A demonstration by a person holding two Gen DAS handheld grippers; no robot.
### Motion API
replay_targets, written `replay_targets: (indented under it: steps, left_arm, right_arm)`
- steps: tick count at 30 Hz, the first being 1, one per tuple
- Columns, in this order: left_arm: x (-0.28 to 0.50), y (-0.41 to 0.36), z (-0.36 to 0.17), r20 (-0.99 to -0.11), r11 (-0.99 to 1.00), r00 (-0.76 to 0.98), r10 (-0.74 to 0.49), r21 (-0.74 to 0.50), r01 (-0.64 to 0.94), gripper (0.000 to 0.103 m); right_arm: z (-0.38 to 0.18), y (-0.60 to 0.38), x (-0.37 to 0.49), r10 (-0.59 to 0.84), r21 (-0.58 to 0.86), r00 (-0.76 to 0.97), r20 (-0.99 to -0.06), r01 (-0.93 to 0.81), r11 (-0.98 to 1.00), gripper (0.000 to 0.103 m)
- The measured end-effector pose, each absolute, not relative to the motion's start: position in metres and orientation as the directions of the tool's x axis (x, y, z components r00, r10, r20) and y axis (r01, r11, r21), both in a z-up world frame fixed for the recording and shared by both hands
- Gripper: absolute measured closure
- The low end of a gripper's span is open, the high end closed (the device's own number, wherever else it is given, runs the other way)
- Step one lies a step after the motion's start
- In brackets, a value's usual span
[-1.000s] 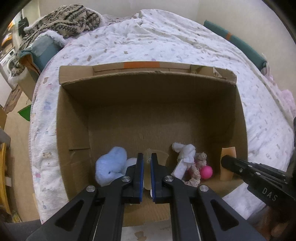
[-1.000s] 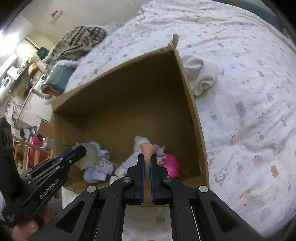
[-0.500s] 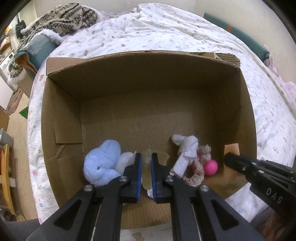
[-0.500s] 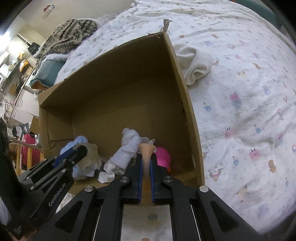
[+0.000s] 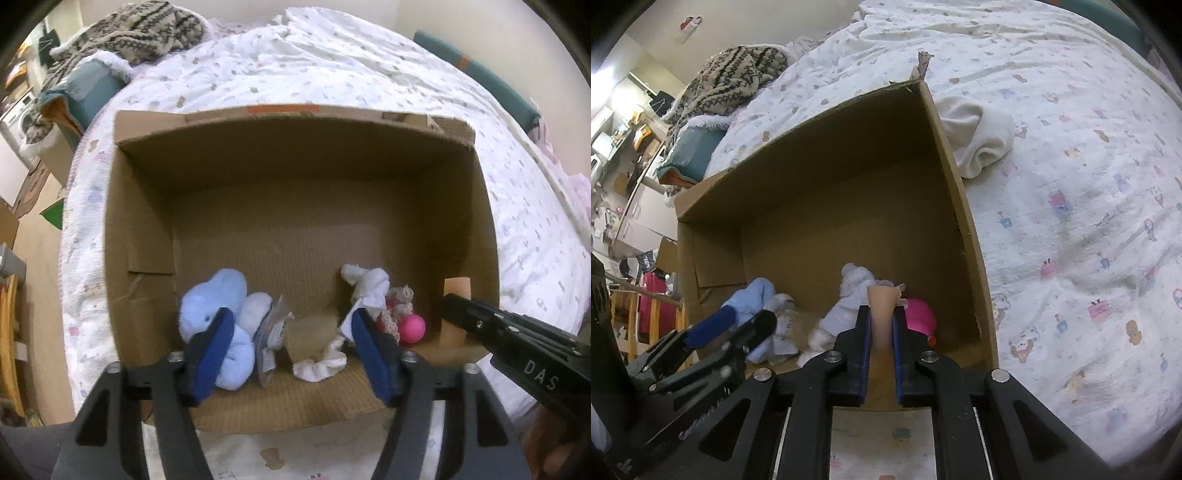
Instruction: Organize soft objects
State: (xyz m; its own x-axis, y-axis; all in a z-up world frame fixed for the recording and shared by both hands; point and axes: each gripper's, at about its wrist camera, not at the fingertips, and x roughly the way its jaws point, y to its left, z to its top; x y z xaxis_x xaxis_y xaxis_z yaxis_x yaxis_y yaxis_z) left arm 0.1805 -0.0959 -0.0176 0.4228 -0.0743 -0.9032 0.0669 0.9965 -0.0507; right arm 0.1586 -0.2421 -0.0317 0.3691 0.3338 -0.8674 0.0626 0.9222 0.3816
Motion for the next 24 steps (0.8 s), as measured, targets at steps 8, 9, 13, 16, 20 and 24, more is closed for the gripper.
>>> replay_targets:
  steps: [8,9,13,16,20,24]
  left_arm:
    - [0.166,-0.092,0.006,-0.864,0.998,0.503,0.010,0.036,0.042,0.040]
    - [0.164,-0.089,0.010,-0.855,0.999,0.518,0.014,0.037,0.033,0.040]
    - [0.159,-0.074,0.022,-0.826,0.999,0.563,0.038,0.047,0.001,0.040]
    - [0.152,-0.064,0.032,-0.808,0.999,0.588,0.034,0.037,-0.007,0.039]
    - [0.138,-0.050,0.042,-0.793,1.000,0.608,0.020,0.008,-0.022,0.031]
    - [0.120,-0.033,0.051,-0.772,1.000,0.636,0.016,-0.003,-0.028,0.014]
  right_arm:
    - [-0.017,-0.245,0.154,0.345,0.401,0.420,-0.839,0.051,0.915,0.070]
    - [-0.015,-0.246,0.152,0.347,0.406,0.430,-0.833,0.051,0.912,0.056]
    - [0.000,-0.246,0.145,0.343,0.407,0.485,-0.805,0.031,0.913,0.035]
    - [0.013,-0.244,0.137,0.317,0.383,0.537,-0.782,0.012,0.924,0.025]
    - [0.030,-0.244,0.124,0.311,0.379,0.593,-0.743,-0.010,0.925,0.015]
    - [0.044,-0.242,0.107,0.275,0.347,0.658,-0.701,-0.022,0.937,0.001]
